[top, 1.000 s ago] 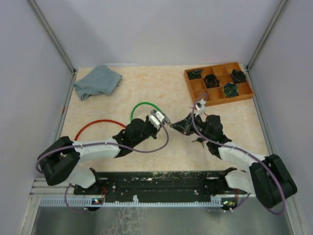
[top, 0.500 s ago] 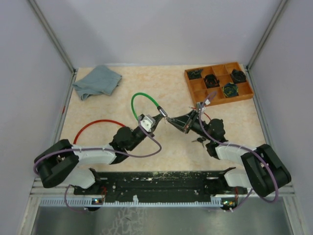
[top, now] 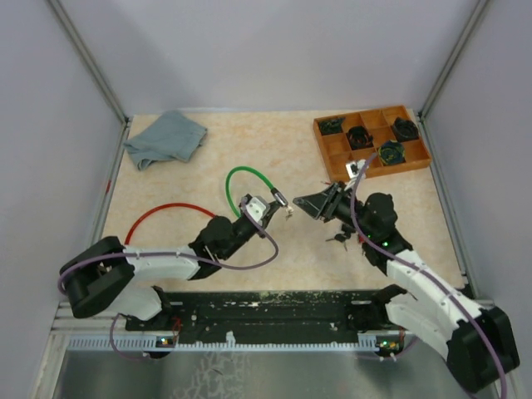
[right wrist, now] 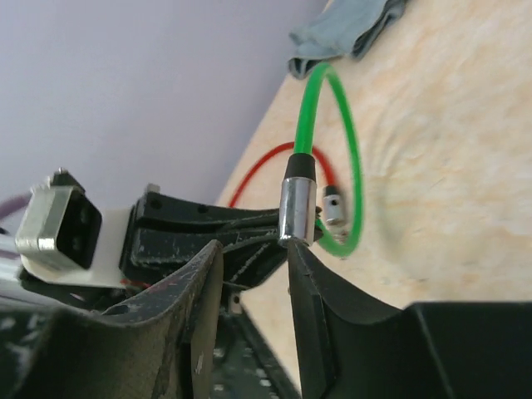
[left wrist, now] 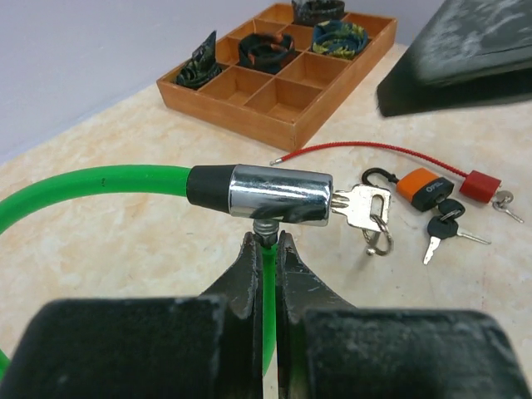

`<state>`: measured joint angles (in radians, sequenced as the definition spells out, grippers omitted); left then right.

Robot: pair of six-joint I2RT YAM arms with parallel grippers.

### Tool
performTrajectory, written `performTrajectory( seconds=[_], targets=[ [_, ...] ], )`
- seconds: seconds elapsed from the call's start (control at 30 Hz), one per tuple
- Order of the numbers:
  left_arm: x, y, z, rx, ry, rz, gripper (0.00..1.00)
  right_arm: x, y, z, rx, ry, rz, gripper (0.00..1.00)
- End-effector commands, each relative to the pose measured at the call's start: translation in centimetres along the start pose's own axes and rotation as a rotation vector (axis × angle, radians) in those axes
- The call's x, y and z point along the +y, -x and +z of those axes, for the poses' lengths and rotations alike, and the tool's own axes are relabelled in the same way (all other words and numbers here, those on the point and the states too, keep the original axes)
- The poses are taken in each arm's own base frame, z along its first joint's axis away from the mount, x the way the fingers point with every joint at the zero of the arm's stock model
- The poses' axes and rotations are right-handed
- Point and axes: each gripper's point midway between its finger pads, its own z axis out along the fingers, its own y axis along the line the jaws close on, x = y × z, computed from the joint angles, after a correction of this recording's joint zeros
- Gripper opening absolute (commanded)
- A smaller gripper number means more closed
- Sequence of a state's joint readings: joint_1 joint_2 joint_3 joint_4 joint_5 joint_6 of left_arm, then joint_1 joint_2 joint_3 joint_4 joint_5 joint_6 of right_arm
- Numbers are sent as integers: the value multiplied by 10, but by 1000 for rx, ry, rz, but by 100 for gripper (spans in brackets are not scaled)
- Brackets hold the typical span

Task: Unlock with the key
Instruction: Unlock the lock.

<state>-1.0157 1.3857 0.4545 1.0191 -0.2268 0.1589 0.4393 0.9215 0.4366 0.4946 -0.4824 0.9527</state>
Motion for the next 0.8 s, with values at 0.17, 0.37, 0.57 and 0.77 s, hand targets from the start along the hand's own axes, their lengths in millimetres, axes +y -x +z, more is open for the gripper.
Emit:
performTrajectory(
  seconds=[0.17,0.37,0.57,0.77],
  targets=[
    [-11,6,18,91,-34,-25,0,-18,4,-28,59,-41,-779,40],
    [-18,0,19,184,-71,-33,0,-6,-10,-30,29,92,-1106,42],
    [-20,-9,19,321,-88,-4,0,5,-22,-32,-1,200,-1385,43],
    [-18,-6,11,354,-113,11,0,14,-31,-25,6,230,-1618,42]
  ],
)
